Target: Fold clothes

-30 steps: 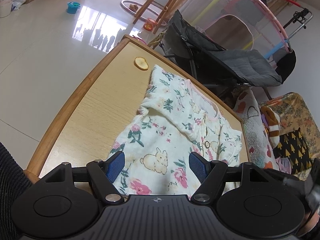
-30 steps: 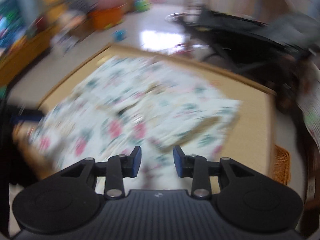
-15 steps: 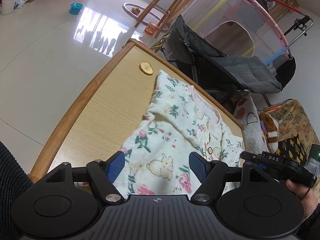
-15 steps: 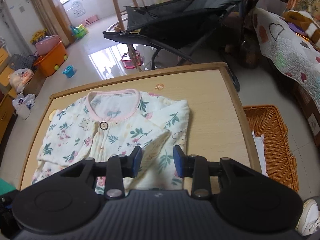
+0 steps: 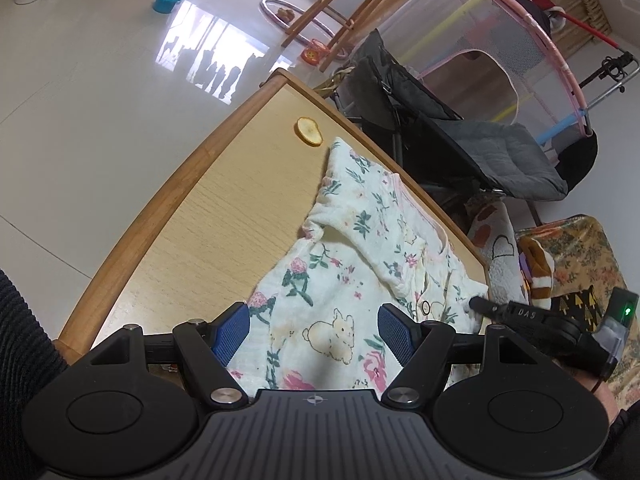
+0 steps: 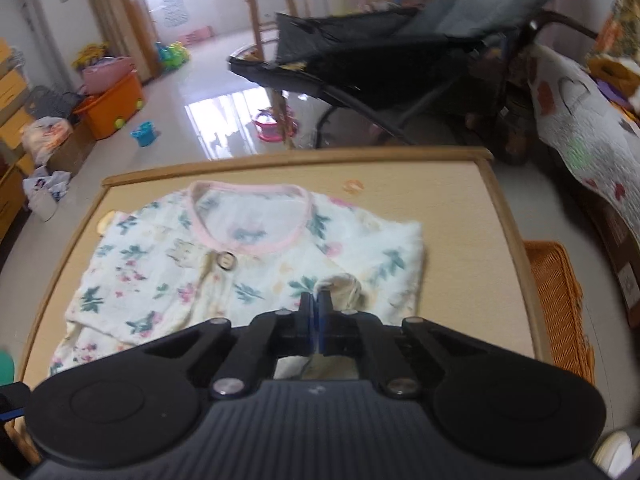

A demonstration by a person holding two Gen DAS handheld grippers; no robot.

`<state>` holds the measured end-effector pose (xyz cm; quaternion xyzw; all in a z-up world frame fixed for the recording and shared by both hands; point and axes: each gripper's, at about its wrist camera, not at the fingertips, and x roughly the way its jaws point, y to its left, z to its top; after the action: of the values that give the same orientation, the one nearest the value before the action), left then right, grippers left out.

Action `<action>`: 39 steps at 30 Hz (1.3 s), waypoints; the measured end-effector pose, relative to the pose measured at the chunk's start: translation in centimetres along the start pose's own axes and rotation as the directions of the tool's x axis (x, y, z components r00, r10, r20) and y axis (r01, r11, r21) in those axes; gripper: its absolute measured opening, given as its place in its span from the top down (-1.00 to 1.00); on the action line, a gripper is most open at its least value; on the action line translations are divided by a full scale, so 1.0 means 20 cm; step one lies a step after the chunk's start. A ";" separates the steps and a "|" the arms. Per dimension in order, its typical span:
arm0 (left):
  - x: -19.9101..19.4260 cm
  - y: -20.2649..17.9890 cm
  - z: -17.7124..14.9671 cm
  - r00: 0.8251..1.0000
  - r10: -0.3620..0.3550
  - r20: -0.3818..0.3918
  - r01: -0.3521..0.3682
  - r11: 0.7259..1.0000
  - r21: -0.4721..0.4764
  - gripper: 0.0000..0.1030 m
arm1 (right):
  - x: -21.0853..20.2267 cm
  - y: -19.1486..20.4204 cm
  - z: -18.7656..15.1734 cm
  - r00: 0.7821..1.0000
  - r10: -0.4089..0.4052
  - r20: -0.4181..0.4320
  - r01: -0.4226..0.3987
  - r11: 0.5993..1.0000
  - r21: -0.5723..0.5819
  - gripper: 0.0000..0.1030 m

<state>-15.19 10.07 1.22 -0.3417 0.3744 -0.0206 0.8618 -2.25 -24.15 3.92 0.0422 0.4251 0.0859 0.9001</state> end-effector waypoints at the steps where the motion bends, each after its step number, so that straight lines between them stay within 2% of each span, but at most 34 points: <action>1: 0.00 0.00 0.00 1.000 -0.001 -0.001 0.001 1.000 0.000 -0.40 | 0.00 0.02 0.01 1.000 0.007 0.006 -0.007 1.000 -0.017 0.96; 12: 0.02 0.01 0.00 1.000 -0.008 -0.004 0.008 1.000 -0.013 -0.40 | 0.11 0.25 0.09 0.998 0.060 -0.021 -0.062 0.989 -0.132 0.94; 17: 0.02 0.01 0.00 1.000 -0.009 -0.006 0.009 1.000 -0.017 -0.40 | 0.18 0.33 0.08 0.993 0.068 -0.092 -0.083 0.981 -0.174 0.81; 19: 0.03 0.01 0.00 1.000 -0.009 -0.007 0.009 1.000 -0.020 -0.40 | 0.17 0.35 0.07 0.992 0.089 -0.087 -0.104 0.975 -0.196 0.54; 21: 0.03 0.01 0.00 1.000 -0.009 -0.008 0.009 1.000 -0.024 -0.40 | 0.13 0.36 0.05 0.991 0.110 -0.070 -0.123 0.970 -0.208 0.35; 26: 0.02 0.01 -0.01 1.000 -0.009 -0.010 0.008 1.000 -0.018 -0.40 | 0.04 0.34 0.05 0.986 0.164 -0.037 -0.169 0.968 -0.188 0.29; 29: 0.02 0.01 -0.01 1.000 -0.007 -0.009 0.007 1.000 -0.018 -0.40 | -0.05 0.31 0.04 0.988 0.153 0.020 -0.147 0.974 -0.175 0.29; 32: 0.01 0.01 -0.01 1.000 -0.005 -0.009 0.004 1.000 -0.020 -0.40 | -0.08 0.24 0.01 0.993 0.112 0.041 -0.106 0.986 -0.131 0.17; 35: 0.01 0.01 -0.02 1.000 -0.003 -0.010 0.003 1.000 -0.011 -0.40 | -0.03 0.18 -0.03 0.995 0.096 -0.020 -0.098 0.991 -0.093 0.16; 39: 0.00 0.00 -0.02 1.000 0.001 -0.010 -0.001 1.000 0.003 -0.40 | 0.02 0.19 -0.10 0.991 0.126 -0.049 -0.129 0.989 -0.068 0.16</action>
<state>-15.52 9.78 1.02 -0.3400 0.3787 -0.0225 0.8605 -4.05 -20.31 2.94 0.0355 0.4380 0.1593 0.8840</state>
